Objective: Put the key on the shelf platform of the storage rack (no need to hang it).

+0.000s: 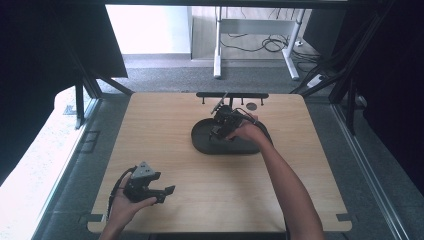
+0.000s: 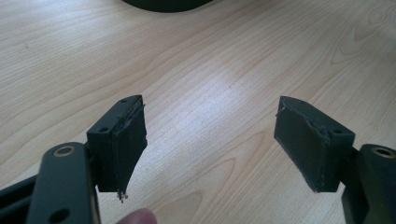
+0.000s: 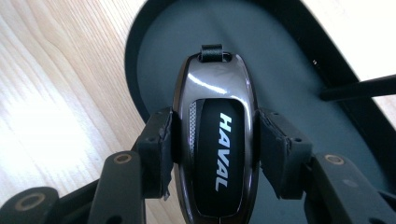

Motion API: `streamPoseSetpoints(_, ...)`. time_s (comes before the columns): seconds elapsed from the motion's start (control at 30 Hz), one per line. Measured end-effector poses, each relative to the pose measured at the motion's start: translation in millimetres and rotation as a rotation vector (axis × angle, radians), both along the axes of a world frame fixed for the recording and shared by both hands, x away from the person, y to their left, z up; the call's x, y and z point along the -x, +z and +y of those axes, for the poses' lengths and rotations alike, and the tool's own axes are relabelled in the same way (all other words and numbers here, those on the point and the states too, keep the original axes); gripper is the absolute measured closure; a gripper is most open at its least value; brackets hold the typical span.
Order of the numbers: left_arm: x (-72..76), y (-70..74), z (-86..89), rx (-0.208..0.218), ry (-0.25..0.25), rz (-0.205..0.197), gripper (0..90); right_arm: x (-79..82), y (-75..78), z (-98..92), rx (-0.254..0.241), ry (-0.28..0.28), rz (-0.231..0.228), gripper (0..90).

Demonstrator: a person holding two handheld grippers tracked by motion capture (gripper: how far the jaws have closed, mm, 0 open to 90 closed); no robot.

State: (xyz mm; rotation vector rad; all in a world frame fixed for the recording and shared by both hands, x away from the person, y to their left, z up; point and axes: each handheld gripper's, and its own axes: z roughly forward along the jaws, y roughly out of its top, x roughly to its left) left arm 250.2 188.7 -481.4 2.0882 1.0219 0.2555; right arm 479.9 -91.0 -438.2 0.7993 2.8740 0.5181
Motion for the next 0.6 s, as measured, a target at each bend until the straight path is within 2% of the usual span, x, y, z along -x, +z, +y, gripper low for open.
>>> streamPoseSetpoints(0.13,-0.3,-0.4,-0.4,-0.003,-0.004,0.002,25.4,-1.2,-9.4,1.2,0.038,0.001,0.002,49.6)
streamPoseSetpoints(0.37,-0.3,-0.4,-0.1,-0.003,-0.004,0.001,25.4,-4.0,-14.7,-4.5,0.04,0.005,0.007,49.6)
streamPoseSetpoints(0.6,-0.1,0.0,-0.5,-0.003,-0.005,0.001,25.4,-3.8,-18.1,-12.0,0.071,-0.001,0.006,49.6)
